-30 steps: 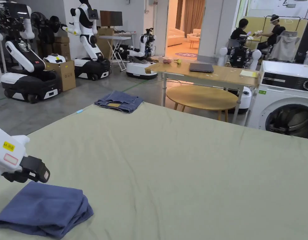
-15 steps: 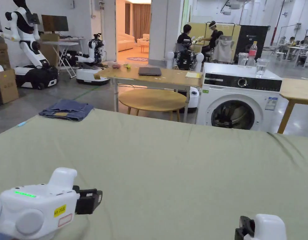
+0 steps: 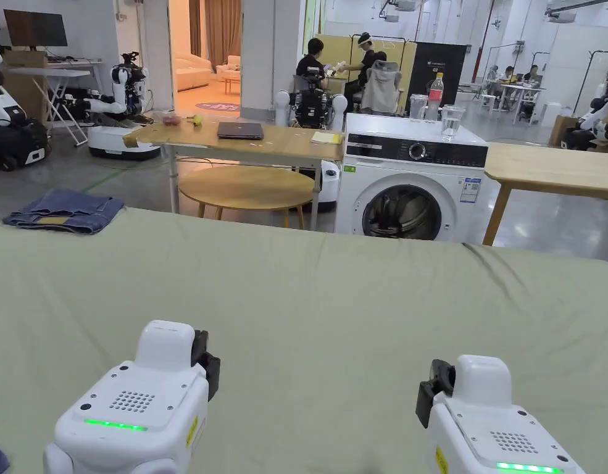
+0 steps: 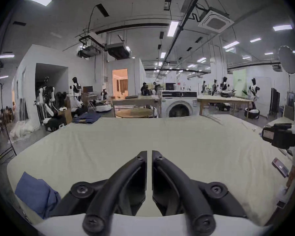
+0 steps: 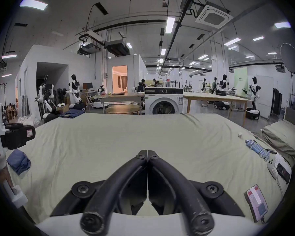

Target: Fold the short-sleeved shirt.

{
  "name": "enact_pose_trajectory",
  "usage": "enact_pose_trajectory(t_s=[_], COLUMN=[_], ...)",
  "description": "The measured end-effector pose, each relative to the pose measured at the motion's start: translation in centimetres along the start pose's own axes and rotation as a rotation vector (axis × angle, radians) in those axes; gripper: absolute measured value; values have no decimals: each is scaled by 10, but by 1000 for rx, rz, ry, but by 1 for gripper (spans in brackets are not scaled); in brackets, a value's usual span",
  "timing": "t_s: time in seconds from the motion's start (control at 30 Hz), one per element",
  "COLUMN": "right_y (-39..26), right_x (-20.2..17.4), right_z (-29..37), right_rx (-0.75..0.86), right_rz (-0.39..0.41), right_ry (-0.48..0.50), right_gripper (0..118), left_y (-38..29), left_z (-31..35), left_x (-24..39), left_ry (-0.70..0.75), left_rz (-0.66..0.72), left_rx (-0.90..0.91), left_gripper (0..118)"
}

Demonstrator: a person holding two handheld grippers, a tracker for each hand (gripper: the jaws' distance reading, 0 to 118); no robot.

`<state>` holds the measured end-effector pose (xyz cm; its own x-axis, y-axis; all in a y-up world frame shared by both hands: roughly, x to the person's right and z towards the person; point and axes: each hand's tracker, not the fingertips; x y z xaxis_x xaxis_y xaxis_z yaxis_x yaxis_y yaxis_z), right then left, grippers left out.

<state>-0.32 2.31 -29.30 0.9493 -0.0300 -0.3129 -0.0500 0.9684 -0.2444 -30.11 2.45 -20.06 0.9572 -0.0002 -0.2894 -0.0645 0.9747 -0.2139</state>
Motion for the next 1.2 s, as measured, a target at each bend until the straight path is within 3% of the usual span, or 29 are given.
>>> enact_pose_trajectory(t_s=[0.9, 1.0, 1.03, 1.13, 1.2], right_y=[-8, -10, -12, -12, -12], right_x=[-9, -9, -10, -9, -8], right_z=[9, 8, 7, 7, 6], right_rx=[23, 20, 17, 14, 15], right_rz=[-13, -5, 2, 1, -6], right_ry=[-16, -12, -17, -30, -33], right_gripper=[0, 1, 3, 10, 42], left_y=[-8, -8, -8, -7, -8], left_z=[10, 10, 9, 8, 9], left_x=[3, 4, 3, 2, 1], left_ry=[-3, 4, 4, 20, 28], left_rz=[-32, -32, -30, -12, -3], left_rx=[37, 30, 30, 33, 36], left_gripper=[0, 15, 23, 31, 44])
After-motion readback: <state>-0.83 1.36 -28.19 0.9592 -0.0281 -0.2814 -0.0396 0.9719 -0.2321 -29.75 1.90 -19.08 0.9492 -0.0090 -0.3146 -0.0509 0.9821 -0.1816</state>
